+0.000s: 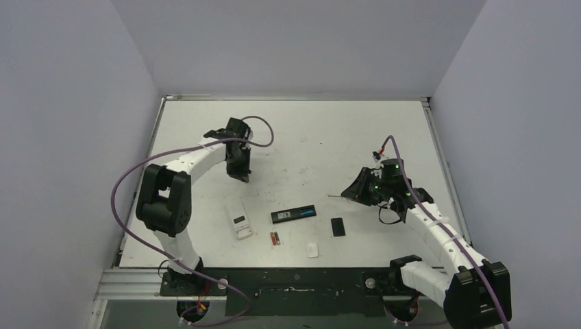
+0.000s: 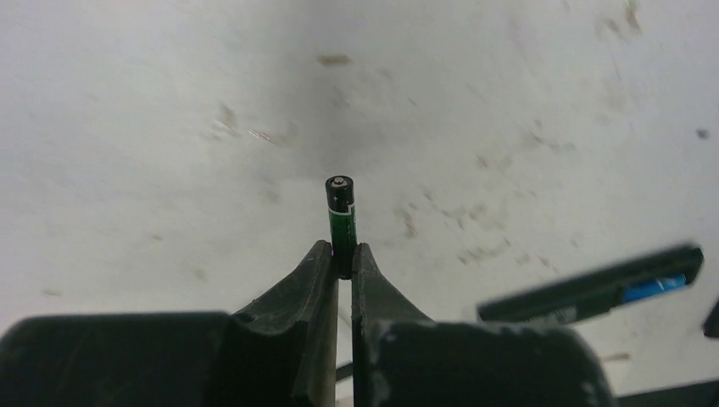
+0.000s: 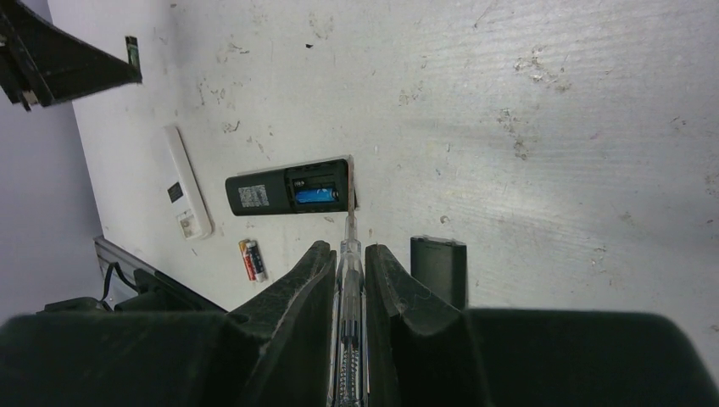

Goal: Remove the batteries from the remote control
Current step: Pick up the battery from the corner of the board, then place the battery at the center of the board.

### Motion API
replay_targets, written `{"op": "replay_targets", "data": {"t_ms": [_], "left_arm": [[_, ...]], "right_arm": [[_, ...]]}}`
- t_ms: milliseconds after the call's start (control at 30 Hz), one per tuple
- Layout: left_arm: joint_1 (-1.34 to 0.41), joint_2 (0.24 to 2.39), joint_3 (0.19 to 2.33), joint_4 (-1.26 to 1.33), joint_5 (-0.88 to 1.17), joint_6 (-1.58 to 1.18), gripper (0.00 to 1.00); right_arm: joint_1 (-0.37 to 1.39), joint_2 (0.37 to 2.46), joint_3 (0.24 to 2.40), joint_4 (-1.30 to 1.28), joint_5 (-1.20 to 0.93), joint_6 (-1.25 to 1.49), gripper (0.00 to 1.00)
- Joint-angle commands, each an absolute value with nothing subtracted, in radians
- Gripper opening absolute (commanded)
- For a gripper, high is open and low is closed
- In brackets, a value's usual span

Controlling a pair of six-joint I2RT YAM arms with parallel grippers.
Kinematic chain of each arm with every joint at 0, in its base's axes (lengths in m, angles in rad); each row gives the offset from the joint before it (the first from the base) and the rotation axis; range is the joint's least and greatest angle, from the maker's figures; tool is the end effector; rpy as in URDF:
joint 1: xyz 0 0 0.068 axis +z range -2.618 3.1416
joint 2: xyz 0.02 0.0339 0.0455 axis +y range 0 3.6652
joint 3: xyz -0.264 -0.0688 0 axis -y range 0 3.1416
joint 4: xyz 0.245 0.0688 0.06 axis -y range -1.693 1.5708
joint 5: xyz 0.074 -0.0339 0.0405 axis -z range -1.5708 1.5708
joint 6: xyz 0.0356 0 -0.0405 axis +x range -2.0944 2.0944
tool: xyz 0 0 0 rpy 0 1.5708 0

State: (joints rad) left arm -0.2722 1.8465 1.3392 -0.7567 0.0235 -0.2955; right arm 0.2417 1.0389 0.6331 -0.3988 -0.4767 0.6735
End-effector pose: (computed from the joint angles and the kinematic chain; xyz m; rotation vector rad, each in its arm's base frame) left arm 0.3545 -0.0998 0.1965 -0.0280 2.8494 -0.1555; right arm 0.1982 0.0657 0.2233 0.2942 2.4752 0.9824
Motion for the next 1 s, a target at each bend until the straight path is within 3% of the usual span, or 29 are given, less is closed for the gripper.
{"op": "replay_targets", "data": {"t_ms": [0, 200, 367, 467, 567, 667, 967], "left_arm": [[-0.37, 1.725, 1.233, -0.745, 0.051, -0.431, 0.0], [-0.534, 1.689, 1.121, -0.711, 0.091, -0.501, 0.0], [-0.624, 1.686, 1.108, -0.752, -0.035, -0.581, 0.0], [-0.638, 1.692, 1.082, -0.729, 0.0, -0.597, 0.06], [-0.667, 1.702, 1.073, -0.736, -0.026, -0.611, 0.24], [-0.672, 1.702, 1.064, -0.751, -0.053, -0.615, 0.35], [-0.672, 1.653, 1.102, -0.793, -0.081, -0.593, 0.47]], "right_arm": [[0.239, 1.011, 0.619, -0.36, -0.505, 0.672, 0.05], [0.254, 1.013, 0.605, -0.363, -0.518, 0.66, 0.05], [0.293, 1.035, 0.625, -0.377, -0.494, 0.659, 0.05], [0.368, 1.06, 0.639, -0.372, -0.45, 0.673, 0.05], [0.444, 1.112, 0.666, -0.368, -0.412, 0.687, 0.05], [0.496, 1.143, 0.692, -0.371, -0.34, 0.707, 0.05], [0.543, 1.226, 0.761, -0.407, -0.312, 0.695, 0.05]]}}
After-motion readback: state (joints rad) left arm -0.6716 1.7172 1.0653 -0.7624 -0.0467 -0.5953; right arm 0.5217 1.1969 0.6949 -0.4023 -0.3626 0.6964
